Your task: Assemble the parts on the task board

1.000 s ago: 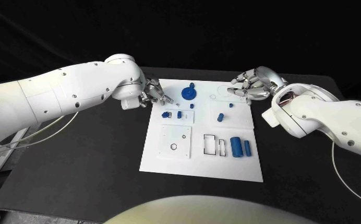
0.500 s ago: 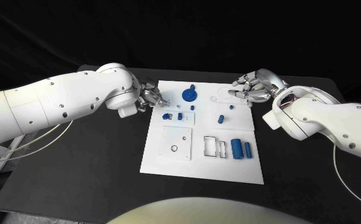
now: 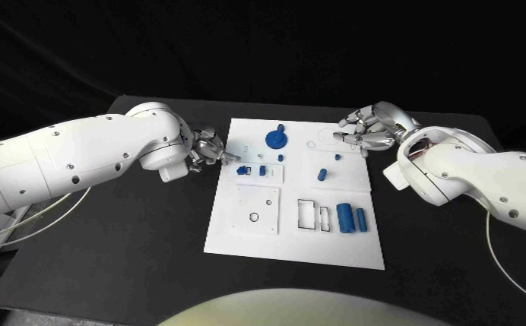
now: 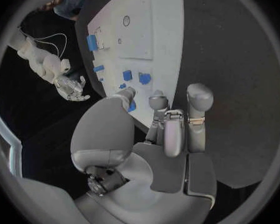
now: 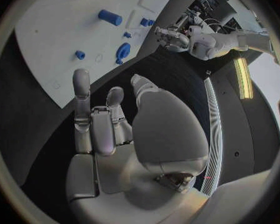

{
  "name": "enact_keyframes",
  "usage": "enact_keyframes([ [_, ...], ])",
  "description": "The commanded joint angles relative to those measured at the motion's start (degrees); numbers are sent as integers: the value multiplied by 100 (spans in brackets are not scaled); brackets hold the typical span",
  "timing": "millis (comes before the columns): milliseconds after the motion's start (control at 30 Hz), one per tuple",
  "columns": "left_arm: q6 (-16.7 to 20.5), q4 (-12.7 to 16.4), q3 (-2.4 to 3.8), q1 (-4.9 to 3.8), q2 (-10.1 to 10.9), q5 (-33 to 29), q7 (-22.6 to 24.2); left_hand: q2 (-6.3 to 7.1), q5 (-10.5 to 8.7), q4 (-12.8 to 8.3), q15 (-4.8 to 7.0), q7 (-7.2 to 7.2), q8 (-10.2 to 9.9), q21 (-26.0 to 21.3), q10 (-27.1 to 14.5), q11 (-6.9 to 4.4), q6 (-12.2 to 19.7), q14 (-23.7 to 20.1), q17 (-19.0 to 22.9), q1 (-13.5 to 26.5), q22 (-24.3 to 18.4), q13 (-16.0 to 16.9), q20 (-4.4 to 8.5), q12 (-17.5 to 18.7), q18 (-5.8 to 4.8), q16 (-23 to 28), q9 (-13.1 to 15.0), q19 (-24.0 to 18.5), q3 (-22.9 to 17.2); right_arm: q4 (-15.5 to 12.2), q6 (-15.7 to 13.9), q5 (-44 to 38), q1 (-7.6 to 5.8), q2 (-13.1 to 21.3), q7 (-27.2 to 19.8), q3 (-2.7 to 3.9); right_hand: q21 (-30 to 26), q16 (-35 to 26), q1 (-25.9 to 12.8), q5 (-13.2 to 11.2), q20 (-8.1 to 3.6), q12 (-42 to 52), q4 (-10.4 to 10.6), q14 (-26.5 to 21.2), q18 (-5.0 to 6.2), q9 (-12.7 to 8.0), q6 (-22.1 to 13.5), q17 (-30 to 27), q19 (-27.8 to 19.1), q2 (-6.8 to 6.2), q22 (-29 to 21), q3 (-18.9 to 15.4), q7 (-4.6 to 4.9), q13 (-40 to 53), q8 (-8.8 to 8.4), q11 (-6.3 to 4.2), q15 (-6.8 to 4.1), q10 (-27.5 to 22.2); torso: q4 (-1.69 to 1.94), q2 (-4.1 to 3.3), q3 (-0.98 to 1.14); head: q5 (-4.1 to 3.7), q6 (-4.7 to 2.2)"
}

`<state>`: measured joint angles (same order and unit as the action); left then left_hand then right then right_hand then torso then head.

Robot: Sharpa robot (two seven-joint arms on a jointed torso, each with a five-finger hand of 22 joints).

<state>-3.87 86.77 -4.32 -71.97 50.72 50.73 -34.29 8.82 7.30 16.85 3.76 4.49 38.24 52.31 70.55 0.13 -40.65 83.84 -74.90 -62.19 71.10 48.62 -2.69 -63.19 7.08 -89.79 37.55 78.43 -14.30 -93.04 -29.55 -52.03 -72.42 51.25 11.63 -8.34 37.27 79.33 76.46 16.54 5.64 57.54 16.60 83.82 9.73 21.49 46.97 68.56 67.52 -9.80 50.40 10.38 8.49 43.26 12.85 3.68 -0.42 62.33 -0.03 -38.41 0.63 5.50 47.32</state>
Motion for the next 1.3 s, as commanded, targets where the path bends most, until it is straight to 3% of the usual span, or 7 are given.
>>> enact_keyframes([
  [33, -274, 1, -2, 25, 15, -243, -266, -38, -81, 2, -23, 5, -1, -23, 43, -15, -13, 616, -1510, 54, 12, -2, -1, -28, -3, -21, -40, 25, 69, -3, 22, -42, 6, 0, -16, -2, -21, -20, -76, 19, -4, 4, 4, -25, 69, -8, -33, -8, -39, -1, -5, 45, -1, -5, 31, -1, -6, -56, 0, -7, 0, 10, -1],
  [300, 55, -92, -23, 83, -14, -512, -310, -143, -113, 6, -18, -8, 48, 6, 91, -25, -80, 616, -1510, 145, 36, 67, 2, -94, -9, -21, -88, 45, 174, 0, 20, -42, 8, 3, -9, -3, -17, -15, -77, 23, -3, 17, 1, -22, 67, -8, -37, 5, -33, -1, 3, 53, 0, -2, 39, 0, -5, -54, -5, -9, 4, 9, 16],
  [633, 188, -242, -69, 149, -186, -636, -323, -183, -110, 3, -15, -13, 60, 18, 110, -28, -89, 616, -1510, 174, 46, 101, 4, -123, -11, -21, -106, 52, 208, 1, 23, -42, 9, 5, -7, -3, -17, -15, -77, 23, -3, 17, 1, -22, 67, -8, -37, 5, -33, -1, 3, 53, 0, -2, 39, 0, -5, -54, -6, -11, 4, -2, 43],
  [867, 214, -268, -78, 169, -264, -675, -310, -222, 75, -13, -6, -24, 107, 30, 132, -39, -112, 616, -1510, -2, 68, 155, 12, -182, -14, -21, -173, 64, 279, 3, 27, -42, 9, 4, -8, -3, -17, -15, -77, 23, -3, 17, 1, -22, 67, -8, -37, 5, -33, -1, 3, 53, 0, -2, 39, 0, -5, -54, -6, -8, 5, -9, 59],
  [1300, 139, -258, -79, 173, -316, -723, -305, -238, 158, -13, -2, -30, 131, 67, 155, -44, -132, 616, -1510, -112, 95, 201, 16, -227, -22, -21, -213, 79, 312, 9, 29, -42, 12, 0, -8, -3, -17, -15, -77, 23, -3, 17, 1, -22, 67, -8, -37, 5, -33, -1, 3, 53, 0, -2, 39, 0, -5, -54, -4, -7, 5, -11, 71],
])
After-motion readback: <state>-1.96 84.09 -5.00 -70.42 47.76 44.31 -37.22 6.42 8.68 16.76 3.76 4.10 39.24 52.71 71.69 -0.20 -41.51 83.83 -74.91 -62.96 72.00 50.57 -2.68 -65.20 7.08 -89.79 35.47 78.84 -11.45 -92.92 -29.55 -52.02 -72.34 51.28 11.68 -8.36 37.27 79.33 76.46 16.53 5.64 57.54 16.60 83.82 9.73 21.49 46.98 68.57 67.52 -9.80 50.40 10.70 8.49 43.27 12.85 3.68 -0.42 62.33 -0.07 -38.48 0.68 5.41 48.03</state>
